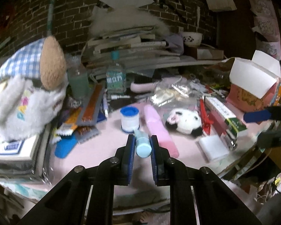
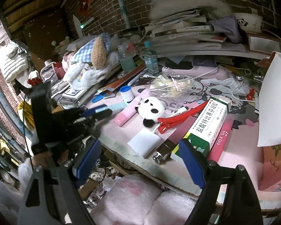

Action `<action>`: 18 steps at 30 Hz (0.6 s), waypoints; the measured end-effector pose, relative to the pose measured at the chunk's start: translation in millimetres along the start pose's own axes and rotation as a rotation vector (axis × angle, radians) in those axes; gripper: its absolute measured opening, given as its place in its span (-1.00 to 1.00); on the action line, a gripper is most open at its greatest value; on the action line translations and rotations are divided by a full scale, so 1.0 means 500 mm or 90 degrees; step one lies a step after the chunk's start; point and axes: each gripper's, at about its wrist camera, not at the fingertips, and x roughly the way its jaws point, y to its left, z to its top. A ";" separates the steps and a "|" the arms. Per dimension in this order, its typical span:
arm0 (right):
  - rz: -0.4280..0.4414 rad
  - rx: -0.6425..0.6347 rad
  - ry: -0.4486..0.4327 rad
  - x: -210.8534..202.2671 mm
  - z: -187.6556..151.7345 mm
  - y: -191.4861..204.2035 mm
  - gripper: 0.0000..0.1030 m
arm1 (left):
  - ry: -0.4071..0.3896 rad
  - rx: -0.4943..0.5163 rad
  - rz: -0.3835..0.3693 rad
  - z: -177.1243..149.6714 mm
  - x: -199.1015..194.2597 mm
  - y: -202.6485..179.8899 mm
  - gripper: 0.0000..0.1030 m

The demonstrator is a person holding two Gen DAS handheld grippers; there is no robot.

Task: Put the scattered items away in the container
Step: 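Lift the light-blue tube with the left gripper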

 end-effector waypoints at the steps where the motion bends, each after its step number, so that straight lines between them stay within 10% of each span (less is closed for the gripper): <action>1: -0.004 0.001 0.001 0.002 0.000 -0.002 0.62 | -0.001 0.001 -0.003 0.006 0.000 -0.002 -0.79; 18: -0.004 0.031 0.004 0.005 -0.006 -0.026 0.62 | -0.029 0.020 -0.016 0.057 -0.003 -0.030 -0.80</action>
